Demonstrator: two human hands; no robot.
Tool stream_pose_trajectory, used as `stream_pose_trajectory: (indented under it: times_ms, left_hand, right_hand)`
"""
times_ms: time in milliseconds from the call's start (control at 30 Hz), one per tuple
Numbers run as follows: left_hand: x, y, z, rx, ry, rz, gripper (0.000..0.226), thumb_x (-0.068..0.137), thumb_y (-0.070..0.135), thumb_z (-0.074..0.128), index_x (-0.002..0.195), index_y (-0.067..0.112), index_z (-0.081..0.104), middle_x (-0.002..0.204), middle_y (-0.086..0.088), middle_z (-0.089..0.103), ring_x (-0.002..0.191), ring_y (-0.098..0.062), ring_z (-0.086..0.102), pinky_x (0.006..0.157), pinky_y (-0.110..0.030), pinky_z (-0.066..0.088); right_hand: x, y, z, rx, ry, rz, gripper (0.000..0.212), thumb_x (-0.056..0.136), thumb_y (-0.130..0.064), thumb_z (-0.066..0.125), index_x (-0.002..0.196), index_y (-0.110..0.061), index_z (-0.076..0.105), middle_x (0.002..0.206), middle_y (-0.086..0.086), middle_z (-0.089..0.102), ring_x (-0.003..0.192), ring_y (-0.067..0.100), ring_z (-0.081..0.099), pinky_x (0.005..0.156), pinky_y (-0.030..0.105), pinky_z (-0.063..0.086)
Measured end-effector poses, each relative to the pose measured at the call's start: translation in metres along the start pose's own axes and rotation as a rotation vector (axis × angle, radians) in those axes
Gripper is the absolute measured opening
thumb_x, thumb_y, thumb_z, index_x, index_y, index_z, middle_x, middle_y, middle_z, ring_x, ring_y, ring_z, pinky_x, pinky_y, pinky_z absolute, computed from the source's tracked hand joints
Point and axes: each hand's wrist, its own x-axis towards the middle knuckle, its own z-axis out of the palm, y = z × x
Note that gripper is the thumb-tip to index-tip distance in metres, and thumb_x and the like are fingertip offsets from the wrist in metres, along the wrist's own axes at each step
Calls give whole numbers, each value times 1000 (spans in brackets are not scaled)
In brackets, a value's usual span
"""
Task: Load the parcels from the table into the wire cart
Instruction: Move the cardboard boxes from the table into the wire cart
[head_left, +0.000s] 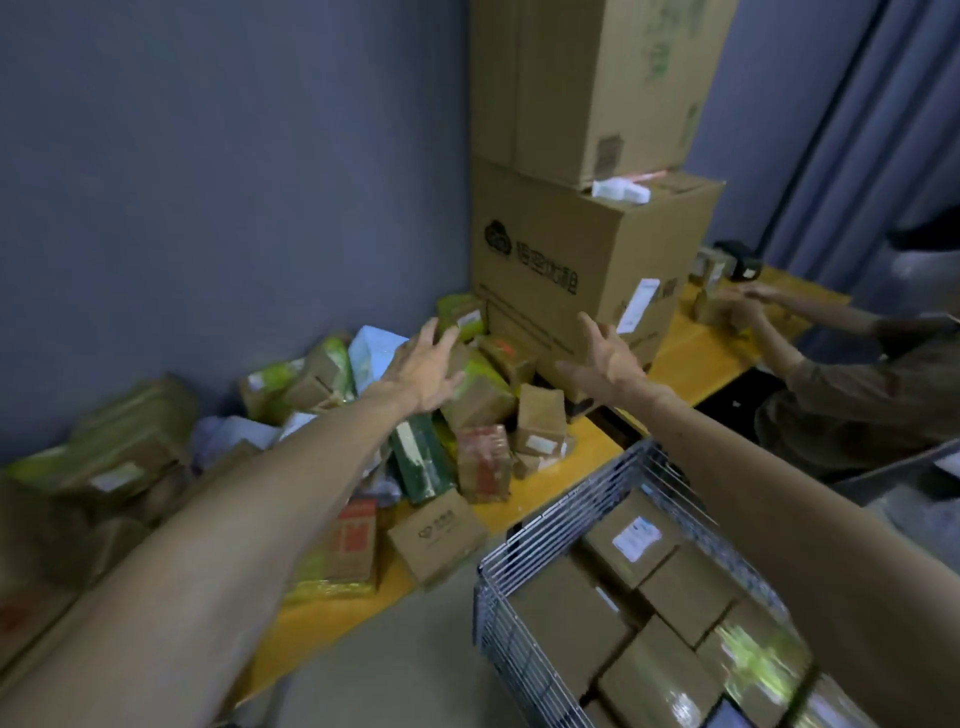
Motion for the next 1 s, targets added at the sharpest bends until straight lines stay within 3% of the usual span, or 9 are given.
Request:
stream_pose_trajectory:
  times_ms: [233, 600, 1000]
  left_hand:
    - [-40, -37, -72, 59, 124, -236, 70, 100, 38, 50, 157, 20, 13, 164, -16, 3, 144, -39, 26, 116, -46, 25]
    - [-149, -101, -168, 232, 225, -594, 67, 102, 44, 45, 158, 26, 11, 164, -15, 3, 148, -37, 19, 118, -46, 20]
    - [-277, -166, -204, 234, 288, -809, 65, 100, 53, 42, 156, 28, 19, 164, -14, 7, 147, -37, 21, 121, -45, 21]
  right_hand:
    - [33, -83, -25, -7, -25, -252, 85, 93, -45, 59, 157, -27, 7, 162, 12, 9, 147, 37, 17, 117, 51, 25]
    - [43, -207, -27, -80, -91, -611, 85, 92, -53, 59, 157, -22, 13, 160, 13, 14, 145, 35, 21, 116, 52, 26]
    - [-14, -334, 19, -47, -195, -811, 87, 91, -52, 60, 157, -23, 11, 161, 14, 12, 147, 36, 19, 117, 52, 25]
